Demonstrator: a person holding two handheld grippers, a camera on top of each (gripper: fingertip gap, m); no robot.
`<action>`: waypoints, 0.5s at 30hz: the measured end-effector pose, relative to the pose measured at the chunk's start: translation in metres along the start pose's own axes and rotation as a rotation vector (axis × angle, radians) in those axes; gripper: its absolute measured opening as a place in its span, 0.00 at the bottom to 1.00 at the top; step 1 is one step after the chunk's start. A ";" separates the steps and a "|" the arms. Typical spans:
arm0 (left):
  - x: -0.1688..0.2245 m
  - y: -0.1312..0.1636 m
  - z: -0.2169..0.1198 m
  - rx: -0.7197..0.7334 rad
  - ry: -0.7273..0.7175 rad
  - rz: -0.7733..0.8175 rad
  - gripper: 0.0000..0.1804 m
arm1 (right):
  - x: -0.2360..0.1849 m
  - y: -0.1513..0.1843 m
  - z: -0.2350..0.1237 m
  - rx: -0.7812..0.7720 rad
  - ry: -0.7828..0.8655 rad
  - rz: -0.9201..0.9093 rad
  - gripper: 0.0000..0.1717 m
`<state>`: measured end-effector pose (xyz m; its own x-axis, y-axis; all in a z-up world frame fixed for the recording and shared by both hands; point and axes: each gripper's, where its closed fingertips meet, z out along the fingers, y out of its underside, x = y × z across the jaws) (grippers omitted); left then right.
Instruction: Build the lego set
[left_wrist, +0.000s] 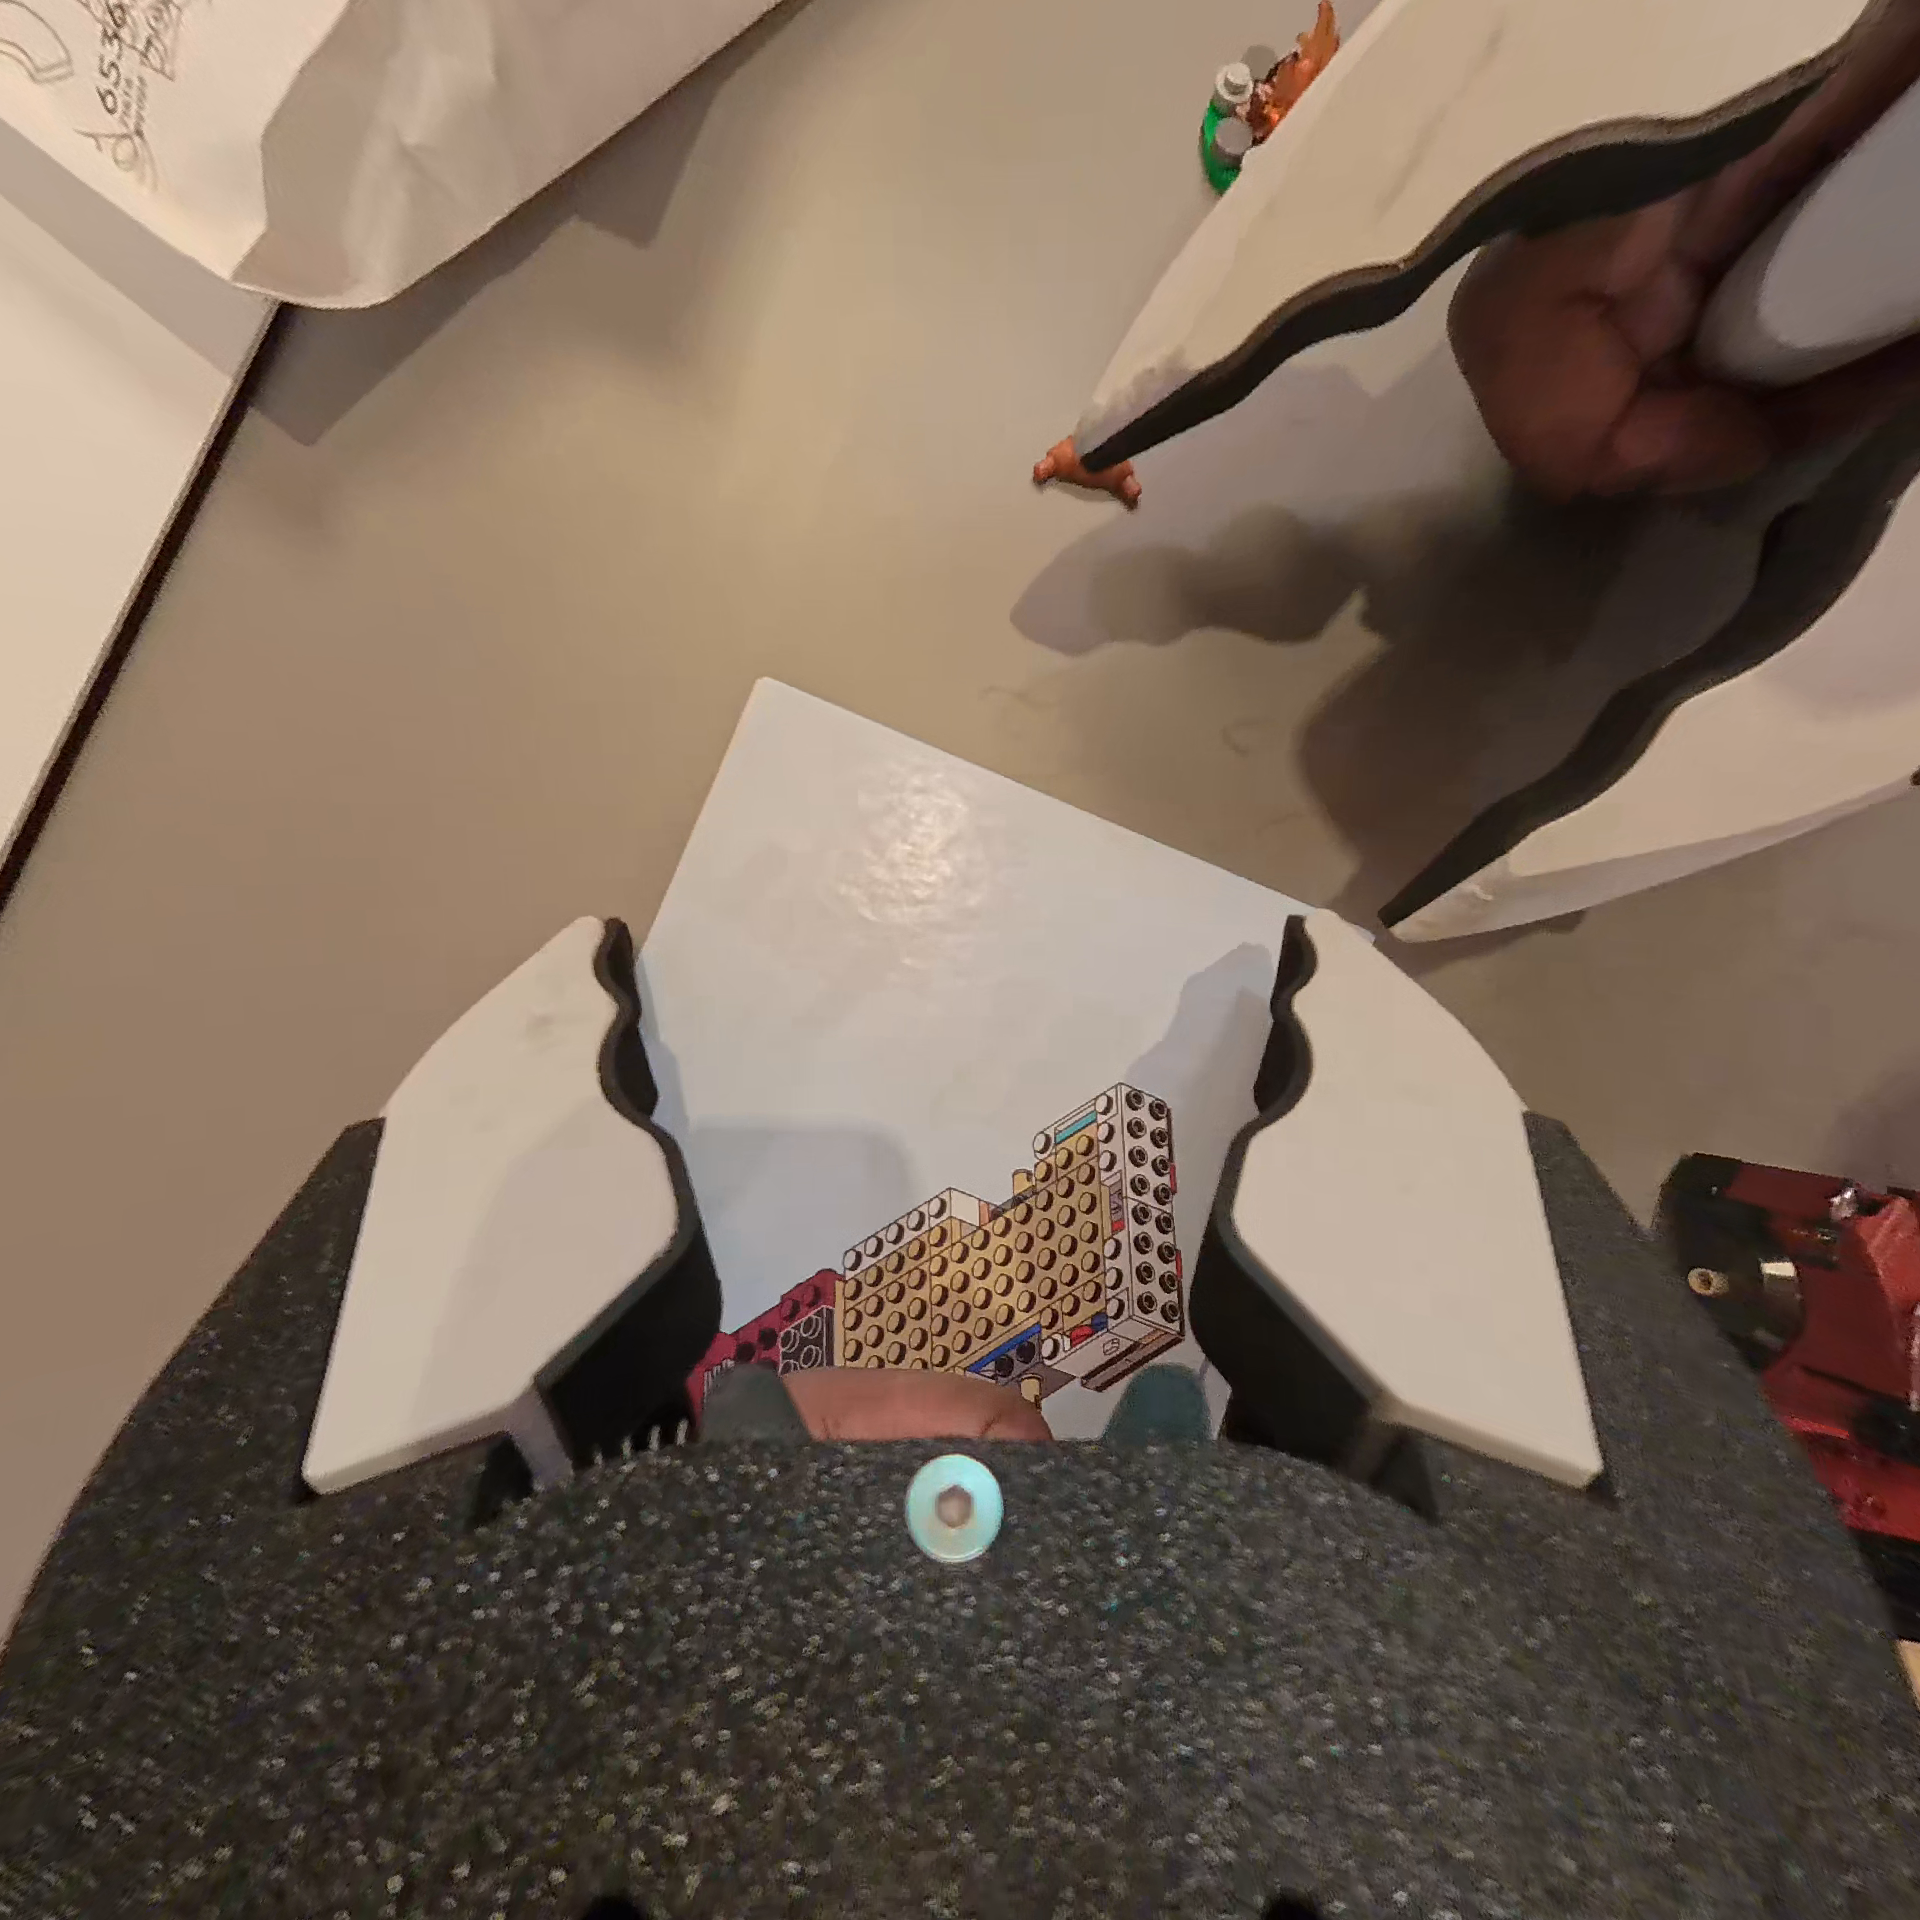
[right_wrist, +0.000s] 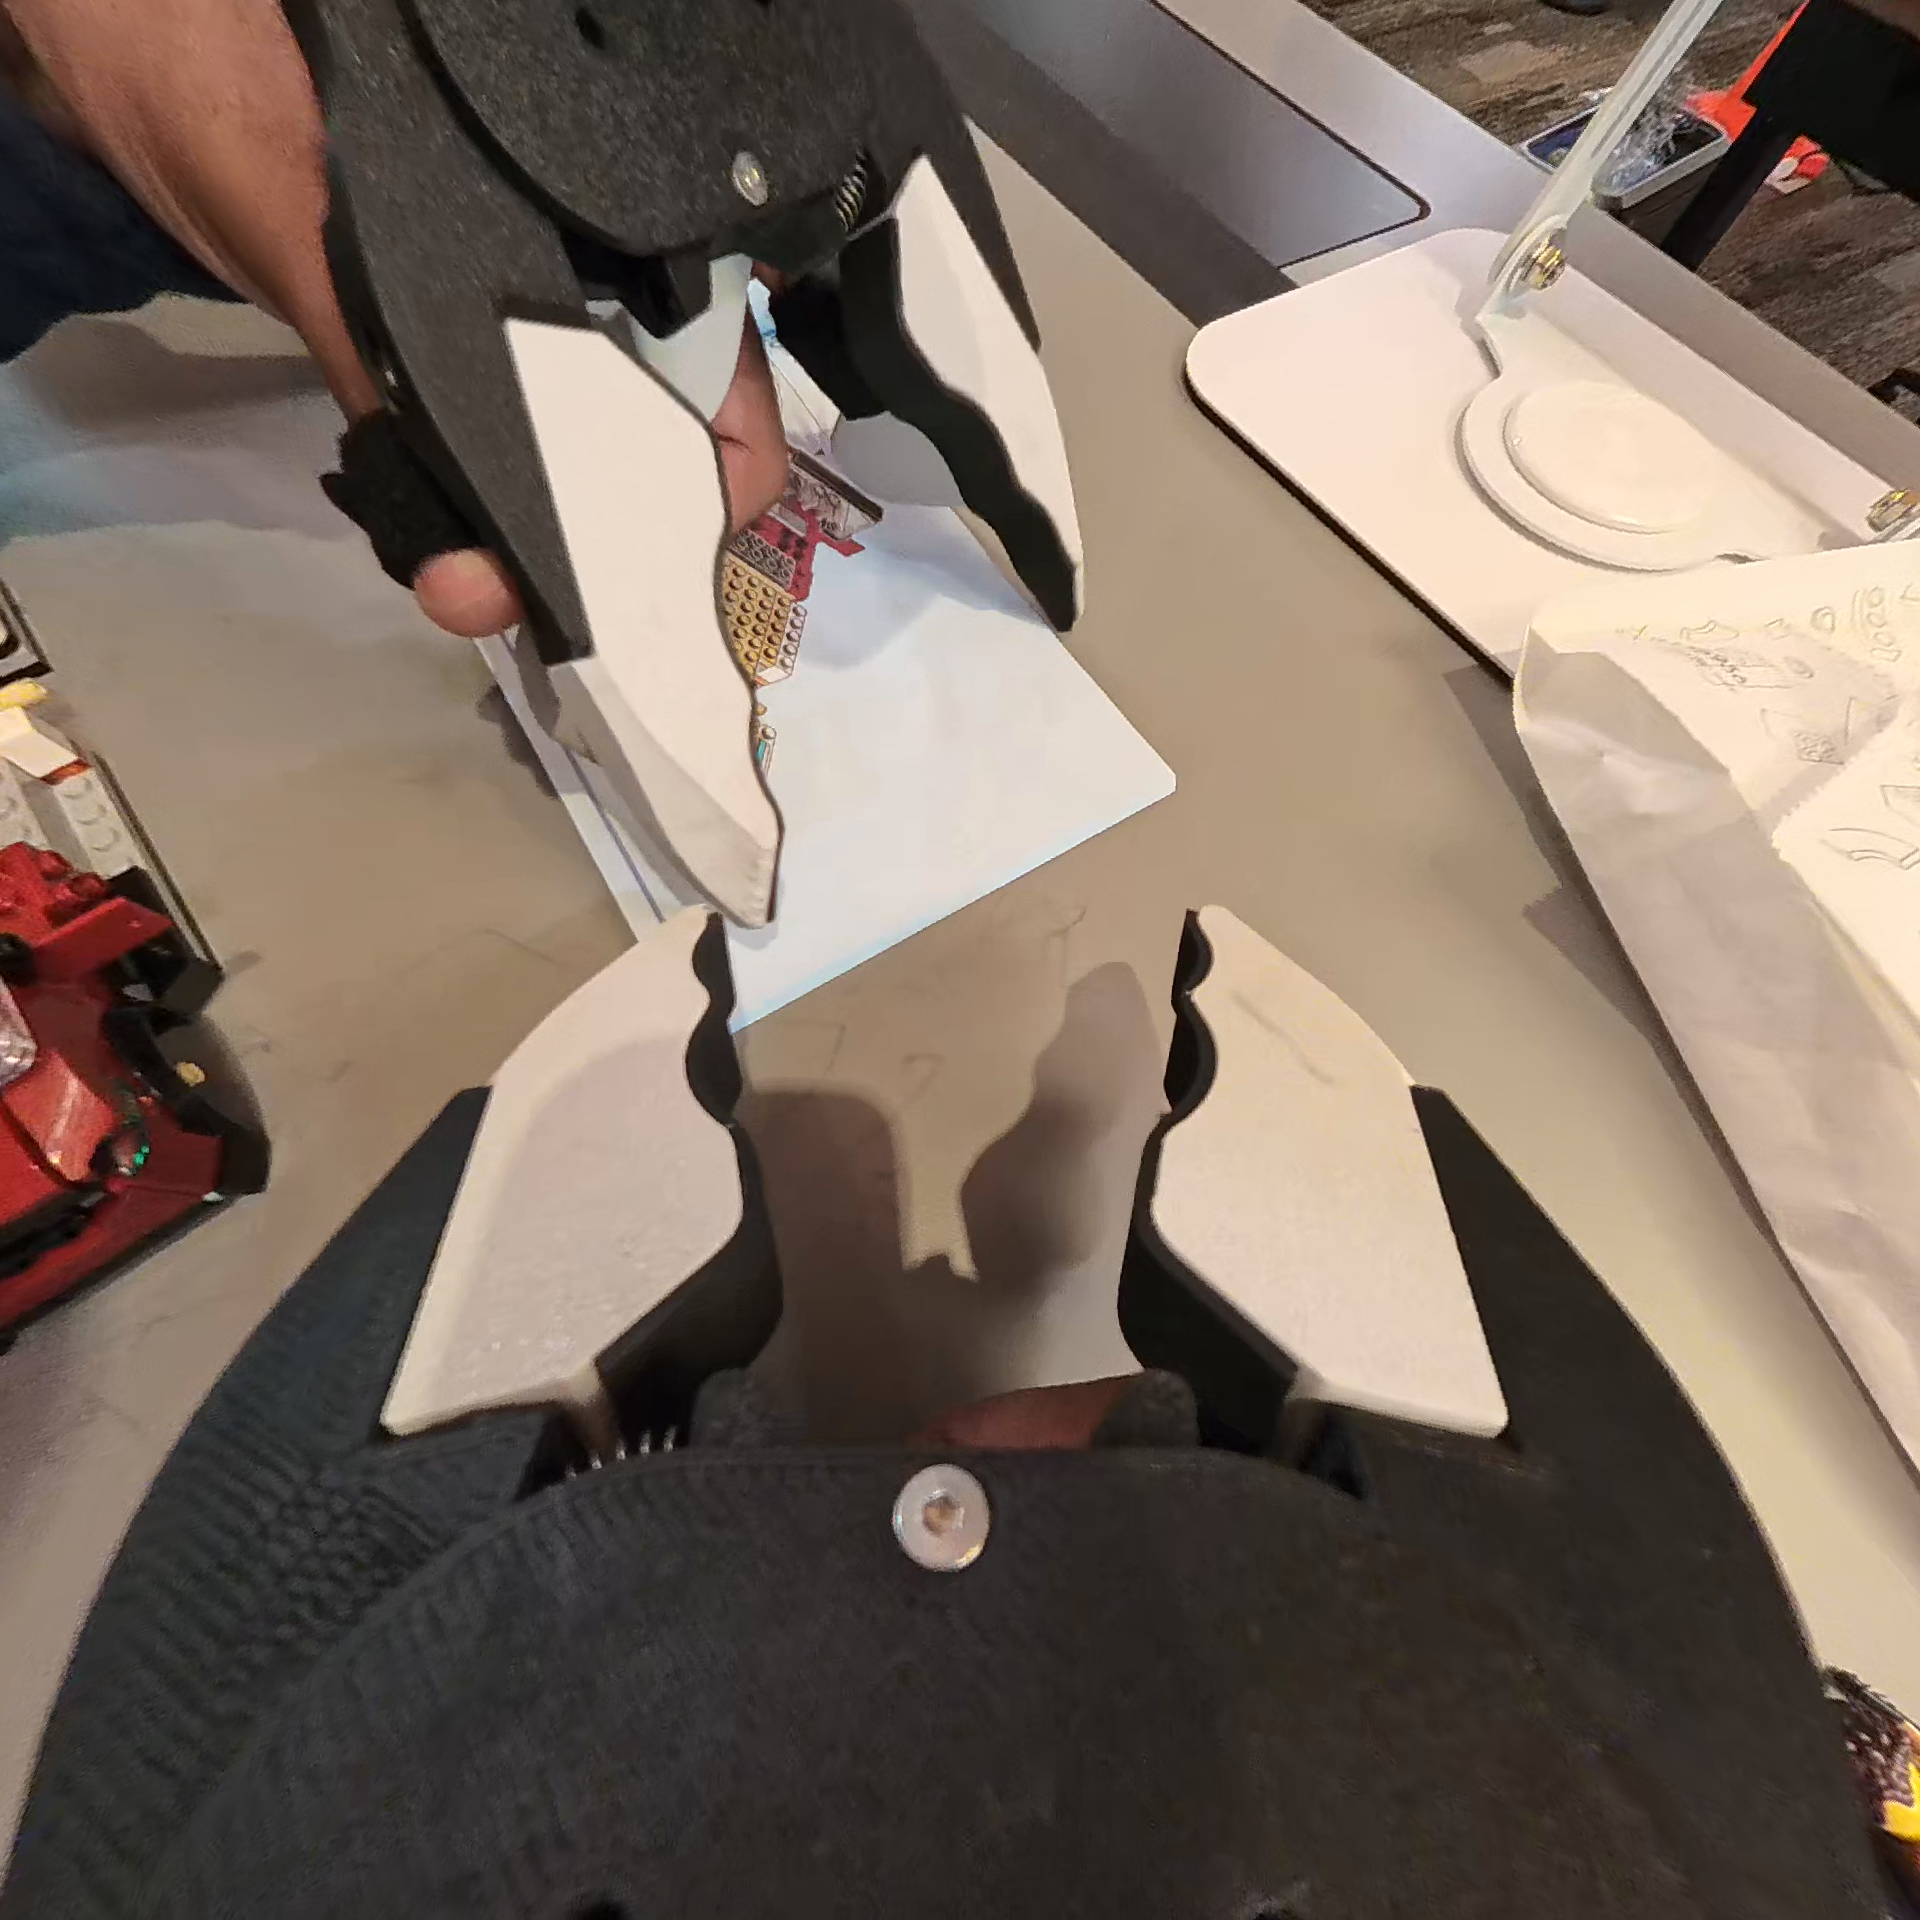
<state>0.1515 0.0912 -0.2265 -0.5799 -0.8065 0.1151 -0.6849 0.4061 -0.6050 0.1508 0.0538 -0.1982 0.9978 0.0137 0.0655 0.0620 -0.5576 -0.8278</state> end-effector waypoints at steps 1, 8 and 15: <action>0.000 0.001 0.001 -0.004 0.003 -0.001 0.64 | 0.000 0.000 0.000 0.000 0.000 0.001 0.47; 0.001 0.001 0.000 -0.005 0.004 0.003 0.63 | 0.001 0.000 0.000 0.005 -0.006 0.018 0.47; 0.002 0.003 -0.001 -0.021 -0.003 0.020 0.62 | 0.002 0.000 0.000 0.003 -0.007 0.019 0.47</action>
<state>0.1481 0.0916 -0.2276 -0.5921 -0.7996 0.1007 -0.6826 0.4311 -0.5901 0.1524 0.0538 -0.1980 0.9989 0.0090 0.0464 0.0436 -0.5553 -0.8305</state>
